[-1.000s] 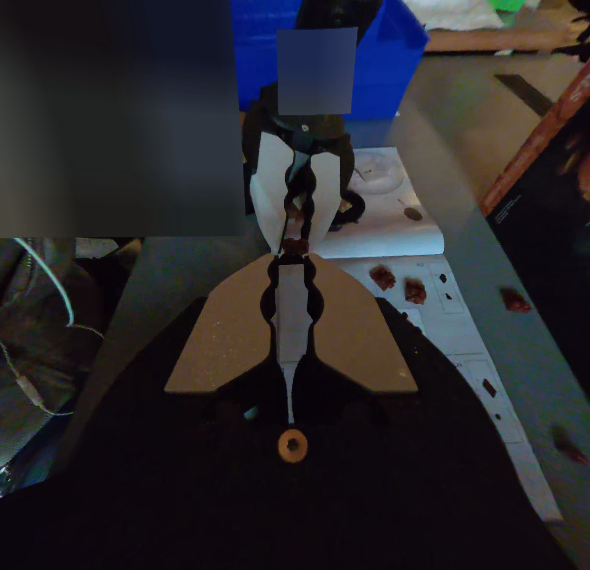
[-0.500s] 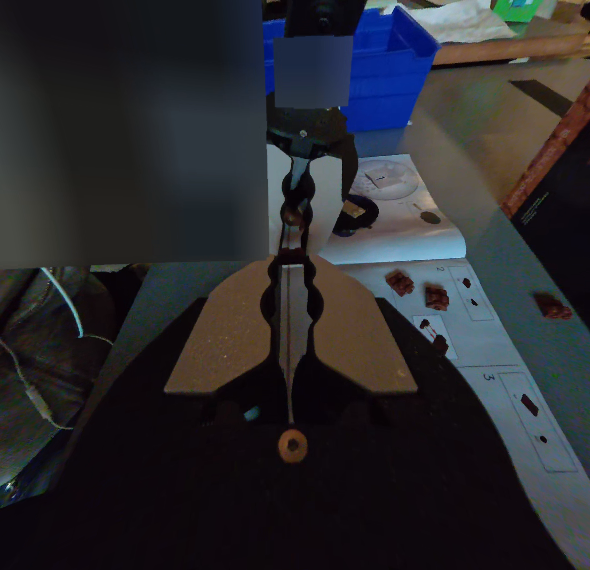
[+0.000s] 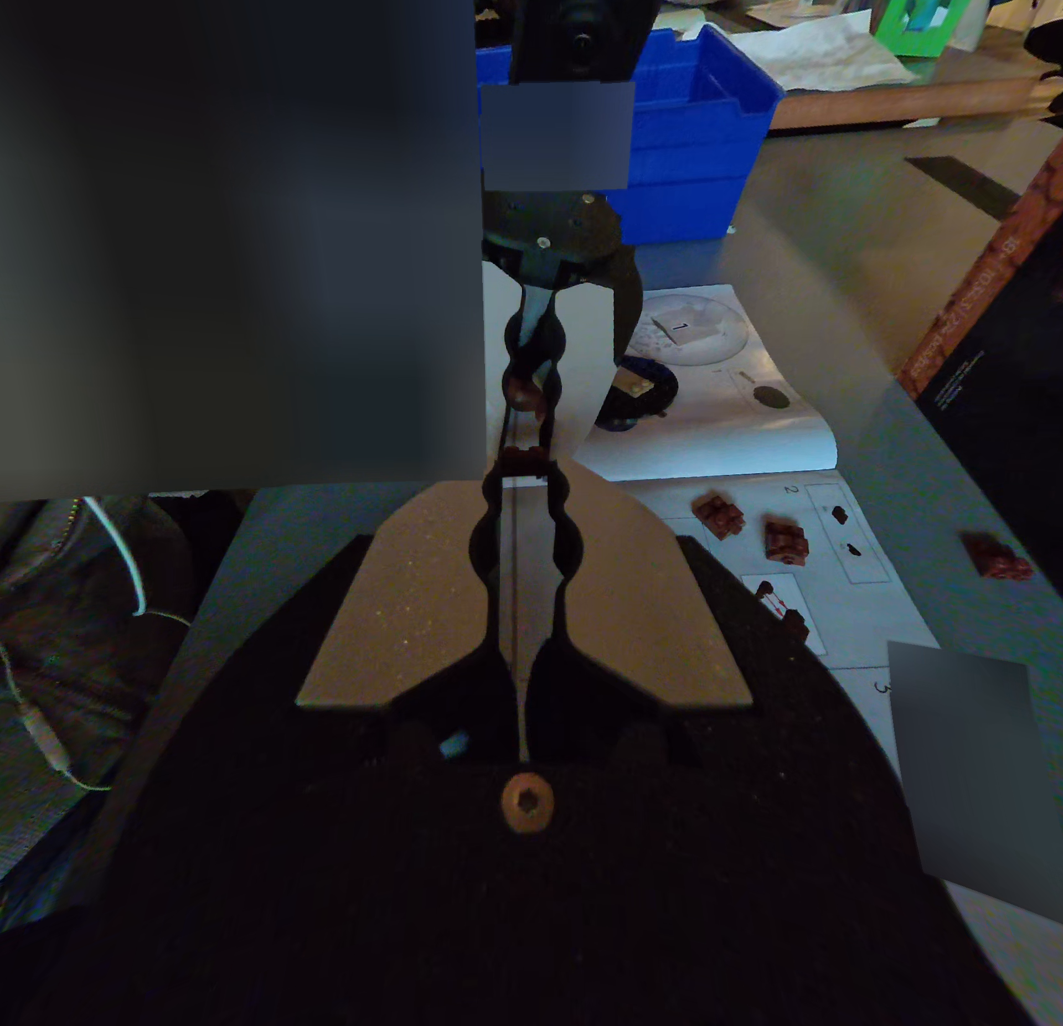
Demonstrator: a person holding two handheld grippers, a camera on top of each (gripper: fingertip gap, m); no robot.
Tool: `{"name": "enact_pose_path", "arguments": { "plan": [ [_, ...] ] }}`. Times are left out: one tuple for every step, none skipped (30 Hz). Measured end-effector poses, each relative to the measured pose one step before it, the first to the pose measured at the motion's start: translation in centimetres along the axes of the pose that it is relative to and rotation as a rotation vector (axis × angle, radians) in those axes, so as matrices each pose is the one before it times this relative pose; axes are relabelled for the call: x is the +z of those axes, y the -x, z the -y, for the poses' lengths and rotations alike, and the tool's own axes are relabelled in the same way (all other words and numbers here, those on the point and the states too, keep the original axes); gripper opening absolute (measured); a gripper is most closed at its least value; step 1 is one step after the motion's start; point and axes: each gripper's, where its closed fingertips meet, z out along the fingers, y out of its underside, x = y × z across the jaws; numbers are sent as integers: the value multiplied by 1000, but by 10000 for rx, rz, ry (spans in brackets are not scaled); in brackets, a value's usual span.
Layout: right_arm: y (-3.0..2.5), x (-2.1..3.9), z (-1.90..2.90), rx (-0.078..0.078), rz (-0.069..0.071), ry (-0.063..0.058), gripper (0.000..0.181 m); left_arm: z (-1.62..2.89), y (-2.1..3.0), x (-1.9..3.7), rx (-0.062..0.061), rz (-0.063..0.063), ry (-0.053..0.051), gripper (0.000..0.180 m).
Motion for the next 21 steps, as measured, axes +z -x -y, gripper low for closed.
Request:
{"name": "enact_pose_path", "arguments": {
  "plan": [
    [26, 5, -34, 3, -5, -8, 13, 9, -31, -37, -1, -2, -4, 13],
    [-11, 8, -35, 2, -11, -5, 13, -18, 22, 24, -13, -2, 11, 13],
    [11, -19, 15, 6, 7, 0, 13, -28, 5, 14, 4, -5, 21, 13],
    [23, -3, -81, 4, 18, 26, 13, -11, -19, 14, 1, -1, 28, 13],
    [7, -2, -18, -16, -9, 34, 14, -37, 15, 11, -9, 3, 31, 13],
    [7, 21, -71, -21, -6, 21, 14, -66, -18, 17, 9, 3, 36, 13],
    [12, 30, -41, 7, 20, 30, 14, -44, -19, 30, 29, 9, 43, 13],
    [4, -17, -21, 9, 19, 47, 14, -61, 9, 68, 21, 31, 61, 13],
    [-11, 13, -84, -4, -1, 54, 14, -103, 13, 70, 21, 33, 91, 13],
    [22, -3, -61, -4, 40, 60, 13, -160, -25, 118, 62, 38, 140, 13],
    [72, -7, -165, -4, 51, 105, 13, -208, -23, 143, 95, 61, 163, 13],
    [65, 5, -249, -13, 16, 189, 13, -163, 10, 143, 69, 66, 147, 13],
    [29, -33, -203, -17, 2, 185, 13, -101, -5, 94, 31, 32, 101, 13],
    [12, 25, -135, -9, 4, 134, 13, -72, -10, 69, 13, 2, 66, 13],
    [20, 12, -89, 9, -18, 82, 13, -96, 29, 41, 8, 20, 75, 13],
    [55, 37, -257, -15, 23, 210, 13, -127, -22, 79, 42, 1, 107, 13],
    [123, 146, -449, -79, 31, 324, 13, -272, -47, 181, 70, 22, 242, 13],
    [55, 145, -184, -128, -24, 119, 13, -183, -83, 195, 58, 40, 223, 13],
    [0, 24, -127, -116, -33, 107, 13, -169, 5, 150, 26, 26, 160, 13],
    [10, 50, -43, -72, -65, 20, 13, -72, 50, 40, -12, 28, 64, 13],
    [-5, 32, 39, 40, -20, -60, 13, 7, -7, -14, -16, -16, -8, 13]
  ]
}}
